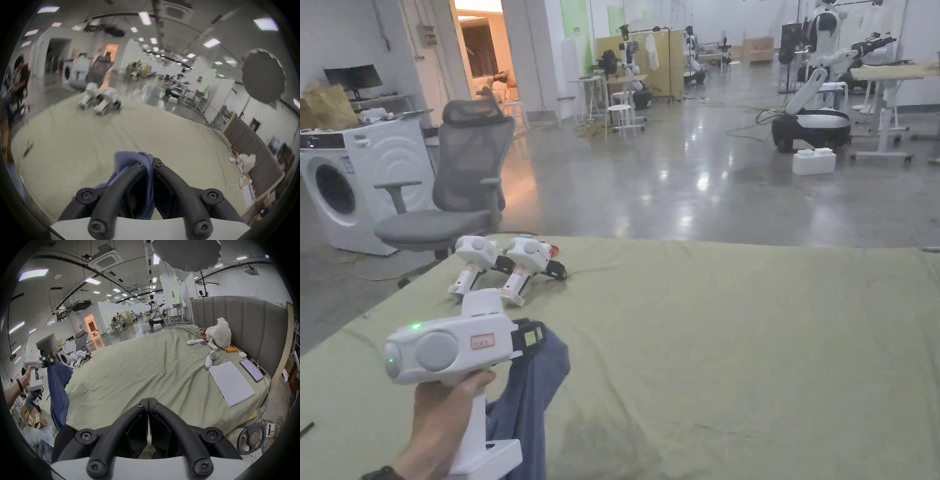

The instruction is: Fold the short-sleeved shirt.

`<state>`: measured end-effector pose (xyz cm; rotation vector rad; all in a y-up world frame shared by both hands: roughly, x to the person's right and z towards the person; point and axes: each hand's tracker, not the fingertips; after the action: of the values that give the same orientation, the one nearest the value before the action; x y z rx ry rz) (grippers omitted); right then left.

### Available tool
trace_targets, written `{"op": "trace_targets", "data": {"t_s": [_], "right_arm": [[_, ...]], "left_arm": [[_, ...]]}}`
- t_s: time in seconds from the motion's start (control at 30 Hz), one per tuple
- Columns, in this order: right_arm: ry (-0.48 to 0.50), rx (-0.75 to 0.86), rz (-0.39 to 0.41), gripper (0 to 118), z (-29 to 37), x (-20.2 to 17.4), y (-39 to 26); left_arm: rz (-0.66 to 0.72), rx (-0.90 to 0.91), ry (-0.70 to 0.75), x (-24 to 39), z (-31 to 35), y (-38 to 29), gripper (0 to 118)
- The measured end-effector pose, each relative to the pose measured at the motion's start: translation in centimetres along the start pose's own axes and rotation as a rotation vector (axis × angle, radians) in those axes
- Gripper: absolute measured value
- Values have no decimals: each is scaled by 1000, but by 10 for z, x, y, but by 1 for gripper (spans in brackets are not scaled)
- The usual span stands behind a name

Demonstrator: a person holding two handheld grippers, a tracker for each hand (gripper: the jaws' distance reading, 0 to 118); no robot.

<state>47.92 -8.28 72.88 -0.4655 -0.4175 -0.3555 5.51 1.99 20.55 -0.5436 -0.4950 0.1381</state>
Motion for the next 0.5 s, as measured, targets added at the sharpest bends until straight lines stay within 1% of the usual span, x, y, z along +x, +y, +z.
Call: {"op": "trace_targets", "data": {"t_s": [0.07,0.13,0.23,0.3,0.37,0.43,0.47,0.5], "right_arm": [[-22,4,-19,0,5,4,-2],[-46,11,-46,0,6,14,-3],[-57,34,-127,0,6,28,-4],[-72,52,-141,0,11,31,-3],[-92,60,-130,0,18,33,-3],[-116,53,-107,0,24,37,-6],[-124,43,-96,0,26,39,-7],[-132,34,-85,0,29,42,-9]], "left_arm": [[-96,-6,-43,40,-17,15,0],[-158,-23,-94,91,-42,18,0],[-239,-78,-214,170,-88,-7,0],[-308,-146,-298,225,-112,-43,0],[-347,-228,-397,274,-128,-93,0],[-326,-335,-483,316,-133,-152,0],[-291,-377,-524,333,-132,-179,0],[-282,-458,-598,352,-132,-209,0]]}}
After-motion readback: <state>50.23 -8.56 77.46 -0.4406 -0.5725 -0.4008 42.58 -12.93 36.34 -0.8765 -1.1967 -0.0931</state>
